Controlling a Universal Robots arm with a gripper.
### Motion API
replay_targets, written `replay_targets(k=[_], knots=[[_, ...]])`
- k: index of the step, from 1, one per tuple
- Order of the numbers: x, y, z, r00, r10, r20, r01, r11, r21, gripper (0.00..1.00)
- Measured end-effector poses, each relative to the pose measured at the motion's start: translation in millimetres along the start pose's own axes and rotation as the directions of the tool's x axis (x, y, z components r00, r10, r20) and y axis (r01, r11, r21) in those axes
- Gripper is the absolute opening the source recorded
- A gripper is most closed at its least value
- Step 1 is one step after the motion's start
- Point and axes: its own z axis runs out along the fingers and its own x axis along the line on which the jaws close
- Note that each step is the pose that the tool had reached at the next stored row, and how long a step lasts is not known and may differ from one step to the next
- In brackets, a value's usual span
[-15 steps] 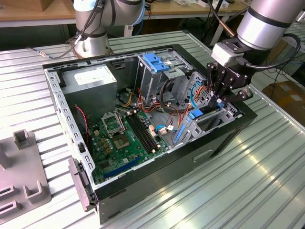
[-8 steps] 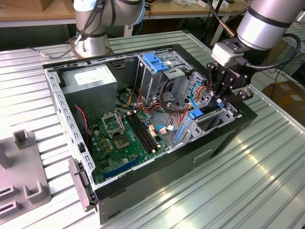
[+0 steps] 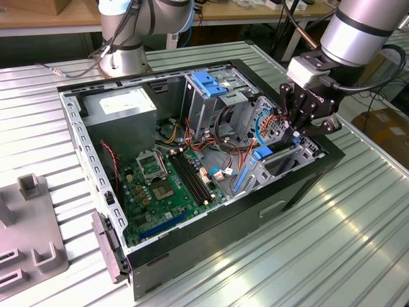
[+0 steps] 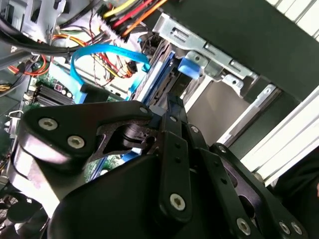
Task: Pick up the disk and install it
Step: 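Insert the first disk wire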
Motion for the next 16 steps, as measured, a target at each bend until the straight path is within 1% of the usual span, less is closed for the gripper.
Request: replay_targets(k=[1, 3, 9, 10, 13, 15, 16], knots=[[0.0, -1.4, 0.0, 1.0, 0.0, 0.0, 0.0, 1.0, 0.0, 0.1], [0.0, -6.3, 0.0, 1.0, -0.001, -0.0001, 0.001, 1.0, -0.0001, 0.1], [-0.1, -13.1, -0.6, 1.0, -0.001, -0.0002, 0.001, 1.0, -0.0005, 0.1], [-0.1, -13.3, -1.4, 1.0, -0.001, -0.0001, 0.001, 1.0, -0.001, 0.1], [0.0, -13.8, -6.3, 1.0, -0.01, 0.0001, 0.01, 0.9999, -0.0033, 0.1], [0.1, -13.8, -11.4, 0.9999, -0.015, 0.0, 0.015, 0.9999, -0.0051, 0.1], [0.1, -13.9, -12.3, 0.9999, -0.016, 0.0001, 0.016, 0.9999, -0.0056, 0.1]])
